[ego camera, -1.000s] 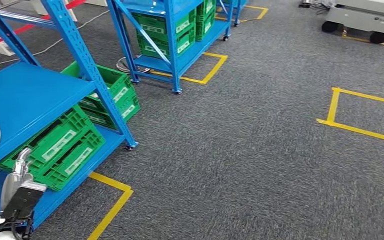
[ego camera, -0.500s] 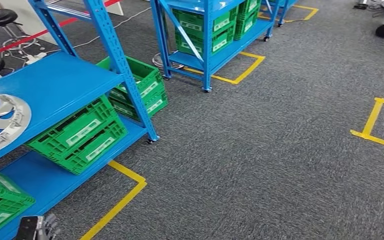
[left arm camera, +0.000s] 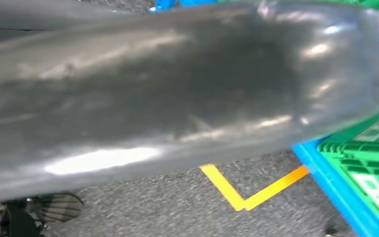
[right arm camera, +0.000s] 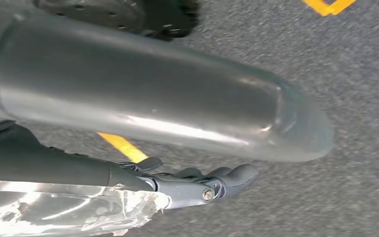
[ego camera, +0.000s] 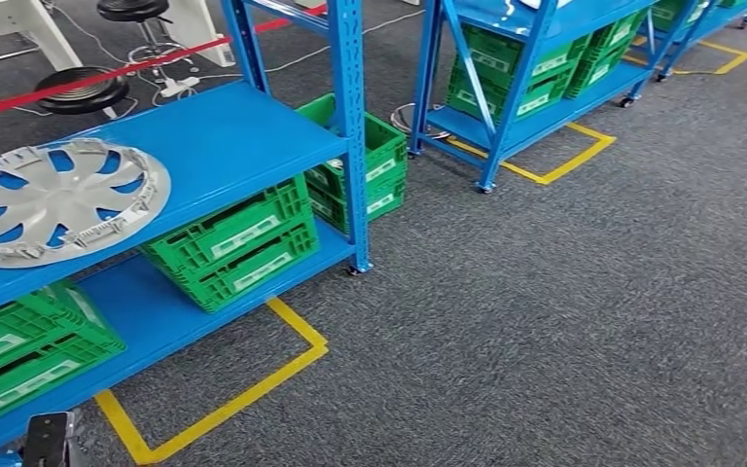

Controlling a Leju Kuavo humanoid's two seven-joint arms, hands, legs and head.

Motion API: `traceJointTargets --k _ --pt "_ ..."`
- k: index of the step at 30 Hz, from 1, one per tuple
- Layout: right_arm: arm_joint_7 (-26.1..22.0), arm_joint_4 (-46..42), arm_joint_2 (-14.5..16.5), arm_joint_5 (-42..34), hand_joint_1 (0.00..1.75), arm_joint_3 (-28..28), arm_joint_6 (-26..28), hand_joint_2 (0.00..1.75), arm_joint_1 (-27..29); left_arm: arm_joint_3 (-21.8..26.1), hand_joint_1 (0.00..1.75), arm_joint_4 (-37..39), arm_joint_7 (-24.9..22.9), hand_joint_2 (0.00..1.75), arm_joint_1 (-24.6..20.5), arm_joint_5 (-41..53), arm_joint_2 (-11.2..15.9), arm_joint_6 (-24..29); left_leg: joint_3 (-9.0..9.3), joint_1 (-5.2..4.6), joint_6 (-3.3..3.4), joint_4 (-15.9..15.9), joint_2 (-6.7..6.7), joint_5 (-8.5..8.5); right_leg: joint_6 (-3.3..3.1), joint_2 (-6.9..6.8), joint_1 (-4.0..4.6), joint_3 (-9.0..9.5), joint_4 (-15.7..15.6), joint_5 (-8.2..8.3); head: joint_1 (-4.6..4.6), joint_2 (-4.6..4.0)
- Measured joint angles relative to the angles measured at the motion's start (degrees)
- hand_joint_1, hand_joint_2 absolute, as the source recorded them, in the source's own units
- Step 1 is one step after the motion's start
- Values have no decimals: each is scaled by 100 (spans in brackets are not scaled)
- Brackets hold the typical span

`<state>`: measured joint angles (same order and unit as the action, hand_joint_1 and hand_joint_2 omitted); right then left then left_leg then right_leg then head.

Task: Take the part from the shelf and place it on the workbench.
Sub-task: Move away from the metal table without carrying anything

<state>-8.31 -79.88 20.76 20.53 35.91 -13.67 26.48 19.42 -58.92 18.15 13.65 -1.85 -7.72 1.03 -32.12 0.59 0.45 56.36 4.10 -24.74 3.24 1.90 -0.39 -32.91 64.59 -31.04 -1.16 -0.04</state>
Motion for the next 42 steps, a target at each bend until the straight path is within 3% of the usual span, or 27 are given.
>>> traceJointTargets --k 2,3,5,7,9,11,12,13,14,16,17,18,20,21,23,25,26,27,28,29,31,33,35,36,38,40,42 --pt "-44 -15 0 7 0 0 -18 0 -14 129 0 -136 -134 0 12 5 -67 -143 -20 -3 -68 13 130 12 -15 220 -38 260 -582 211 -4 0" --pt "-67 -15 0 21 0 0 -27 0 -24 189 0 -171 -173 0 24 4 -93 -195 -37 -3 -110 8 186 28 -45 269 -38 303 -664 222 -4 0" --pt "-99 -18 0 43 0 4 -38 0 -46 303 0 -206 -194 0 67 5 -139 -257 -72 18 -188 -10 265 63 -145 150 -22 321 -674 254 -3 0" --pt "-123 -22 0 63 0 11 -43 0 -58 387 0 -215 -206 0 94 6 -184 -297 -175 10 -237 168 74 -70 -234 13 -20 330 -707 298 26 0" --pt "-148 -23 0 83 0 16 -49 0 -48 439 0 -217 -233 0 81 15 -231 -353 -461 -10 -259 789 -232 -448 -282 -143 -3 315 -727 315 65 0" --pt "-163 -23 0 91 0 18 -36 0 -44 468 0 -217 -250 0 71 66 -279 -415 -775 -9 -267 1499 -331 -755 -296 -311 20 294 -728 315 75 0" --pt "-167 -23 0 91 0 20 -24 0 -47 473 0 -216 -243 0 78 98 -300 -436 -815 -10 -262 1628 -343 -763 -298 -392 28 290 -727 313 75 0" --pt "-170 -23 0 90 0 21 -9 0 -52 476 0 -215 -223 0 86 132 -318 -451 -738 -13 -251 1526 -357 -663 -300 -470 35 293 -727 312 75 0" --pt "-176 -23 0 91 0 22 0 0 -58 477 0 -215 -198 0 91 157 -330 -459 -549 -21 -233 1209 -404 -487 -297 -543 39 302 -727 308 75 0" --pt "-193 -24 0 96 0 25 10 0 -74 476 0 -215 -156 0 69 190 -344 -467 -85 -65 -176 401 -652 -183 -273 -667 59 314 -718 286 79 0" --pt "-202 -25 0 102 0 31 11 0 -83 475 0 -215 -144 0 48 204 -351 -471 59 -87 -146 128 -750 -118 -250 -722 73 319 -712 271 77 0" --pt "-210 -25 0 108 0 36 11 0 -95 475 0 -216 -135 0 32 213 -356 -475 119 -107 -120 -7 -802 -108 -225 -777 85 318 -709 258 74 0" --pt "-219 -25 0 124 0 44 11 0 -133 473 0 -217 -118 0 33 230 -365 -480 109 -112 -68 -50 -698 -104 -174 -890 92 358 -720 244 67 0" --pt "-224 -25 0 135 0 45 12 0 -152 473 0 -217 -108 0 41 234 -371 -481 110 -99 -37 -63 -643 -87 -142 -858 86 360 -696 215 64 0" --pt "-241 -20 0 158 0 52 18 0 -164 475 0 -217 -96 0 35 238 -381 -482 112 -56 25 -89 -520 -47 -72 -581 64 220 -341 -17 44 0" --pt "-251 -11 0 169 0 69 22 0 -152 473 0 -217 -90 0 20 239 -395 -483 86 -38 53 -89 -387 -28 -21 -276 35 -159 461 -409 25 0" --pt "-252 -7 0 172 0 79 23 0 -148 472 0 -217 -89 0 22 239 -404 -484 77 -36 56 -89 -317 -24 -6 -226 28 -341 822 -537 25 0" --pt "-252 -4 0 172 0 88 23 0 -146 471 0 -217 -89 0 28 240 -410 -485 73 -33 53 -87 -245 -21 1 -209 26 -443 1007 -557 25 0" --pt "-252 -3 0 172 0 96 23 0 -147 471 0 -217 -89 0 34 240 -415 -485 77 -28 47 -86 -167 -17 5 -199 21 -427 943 -449 26 0" --pt "-253 -3 0 172 0 100 23 0 -147 471 0 -217 -89 0 36 240 -417 -485 83 -18 34 -84 -88 -13 8 -173 12 -307 666 -256 26 0" --pt "-254 0 0 172 0 104 23 0 -149 471 0 -217 -89 0 27 240 -420 -485 80 -7 -18 -64 73 -11 25 67 -39 85 -189 134 21 0" --pt "-256 9 0 175 0 105 23 0 -147 471 0 -217 -87 0 21 240 -420 -485 41 -10 -93 -45 212 4 -8 276 -72 295 -663 249 23 0" --pt "-258 16 0 176 0 107 24 0 -156 472 0 -217 -83 0 36 240 -417 -485 -10 2 -169 -52 339 43 -105 214 -57 317 -686 239 28 0" --pt "-259 17 0 175 0 111 25 0 -165 474 0 -217 -82 0 50 240 -415 -484 -35 7 -201 -38 323 38 -151 143 -53 326 -687 254 27 0" --pt "-265 18 0 178 0 126 28 0 -169 471 0 -217 -82 0 56 240 -415 -483 -184 -6 -247 245 75 -155 -231 -8 -55 335 -708 285 67 0" --pt "-273 28 0 172 0 143 51 0 -153 461 0 -217 -81 0 38 239 -421 -480 -521 -20 -269 966 -249 -555 -271 -173 -33 324 -715 286 109 0" --pt "-269 41 0 128 0 150 130 0 -144 454 0 -217 -80 0 39 238 -422 -472 -797 -19 -271 1589 -343 -781 -287 -349 -9 317 -714 276 114 0"
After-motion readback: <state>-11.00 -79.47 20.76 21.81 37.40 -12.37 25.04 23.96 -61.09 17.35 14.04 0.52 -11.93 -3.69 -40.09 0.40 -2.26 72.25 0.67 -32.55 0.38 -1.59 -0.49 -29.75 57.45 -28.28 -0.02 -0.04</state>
